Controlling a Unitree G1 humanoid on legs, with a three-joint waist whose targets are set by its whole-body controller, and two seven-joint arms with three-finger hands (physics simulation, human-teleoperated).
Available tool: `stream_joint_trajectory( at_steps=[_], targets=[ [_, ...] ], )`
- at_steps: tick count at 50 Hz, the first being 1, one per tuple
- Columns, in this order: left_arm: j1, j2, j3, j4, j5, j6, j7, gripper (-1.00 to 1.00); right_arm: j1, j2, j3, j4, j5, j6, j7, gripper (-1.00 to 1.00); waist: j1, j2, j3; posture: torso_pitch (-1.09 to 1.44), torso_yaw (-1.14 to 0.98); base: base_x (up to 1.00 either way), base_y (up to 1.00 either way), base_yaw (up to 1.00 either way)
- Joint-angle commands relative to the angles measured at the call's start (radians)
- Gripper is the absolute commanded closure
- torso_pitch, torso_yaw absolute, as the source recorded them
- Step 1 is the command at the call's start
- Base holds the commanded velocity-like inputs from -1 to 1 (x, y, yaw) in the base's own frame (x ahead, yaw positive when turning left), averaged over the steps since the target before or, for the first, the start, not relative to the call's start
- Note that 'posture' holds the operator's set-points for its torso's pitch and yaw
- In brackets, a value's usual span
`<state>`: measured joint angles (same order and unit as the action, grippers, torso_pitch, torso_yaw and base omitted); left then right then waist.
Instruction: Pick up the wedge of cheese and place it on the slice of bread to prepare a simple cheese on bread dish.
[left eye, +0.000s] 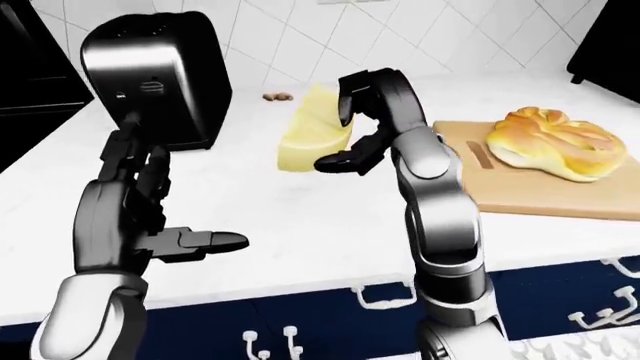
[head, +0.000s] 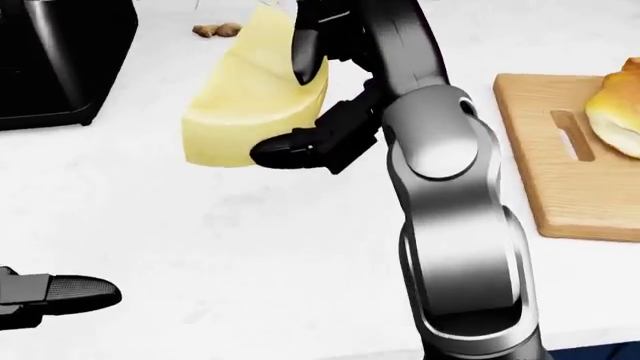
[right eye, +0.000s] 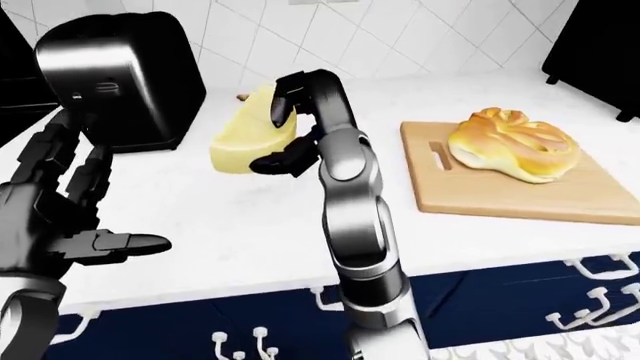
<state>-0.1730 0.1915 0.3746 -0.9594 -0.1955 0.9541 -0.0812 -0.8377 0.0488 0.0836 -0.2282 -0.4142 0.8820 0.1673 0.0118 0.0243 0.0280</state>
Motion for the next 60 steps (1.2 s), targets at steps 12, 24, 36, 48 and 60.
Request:
stream_joint_trajectory(
  at_steps=[12, 24, 36, 48, 60],
  targets=[
    [-0.017, 0.007, 0.001, -0.021, -0.009, -0.015, 0.003, -1.0, -0.051, -0.005, -0.013, -0.062, 0.001, -0.009, -0.008, 1.0, 0.001, 0.004, -0.008, 0.0, 0.0, 0.0, -0.35, 0.0],
    [-0.009, 0.009, 0.012, -0.018, -0.015, -0.026, -0.001, -1.0, -0.097, -0.007, -0.014, -0.103, 0.015, 0.035, -0.013, 1.0, -0.013, 0.057, -0.016, 0.0, 0.0, 0.0, -0.21, 0.0],
    [-0.011, 0.011, 0.019, -0.02, -0.019, -0.023, -0.002, -1.0, -0.099, -0.009, -0.017, -0.102, 0.023, 0.032, -0.023, 1.0, 0.007, -0.046, -0.021, 0.0, 0.0, 0.0, -0.58, 0.0],
    [-0.01, 0.014, 0.023, -0.022, -0.026, -0.022, 0.001, -1.0, -0.133, -0.014, -0.03, -0.115, 0.058, 0.022, -0.052, 1.0, -0.003, -0.011, -0.006, 0.0, 0.0, 0.0, -0.5, 0.0],
    [-0.013, 0.016, 0.022, -0.027, -0.029, -0.013, 0.004, -1.0, -0.131, -0.02, -0.03, -0.113, 0.076, 0.02, -0.063, 1.0, -0.007, 0.048, -0.01, 0.0, 0.0, 0.0, -0.4, 0.0]
  ],
)
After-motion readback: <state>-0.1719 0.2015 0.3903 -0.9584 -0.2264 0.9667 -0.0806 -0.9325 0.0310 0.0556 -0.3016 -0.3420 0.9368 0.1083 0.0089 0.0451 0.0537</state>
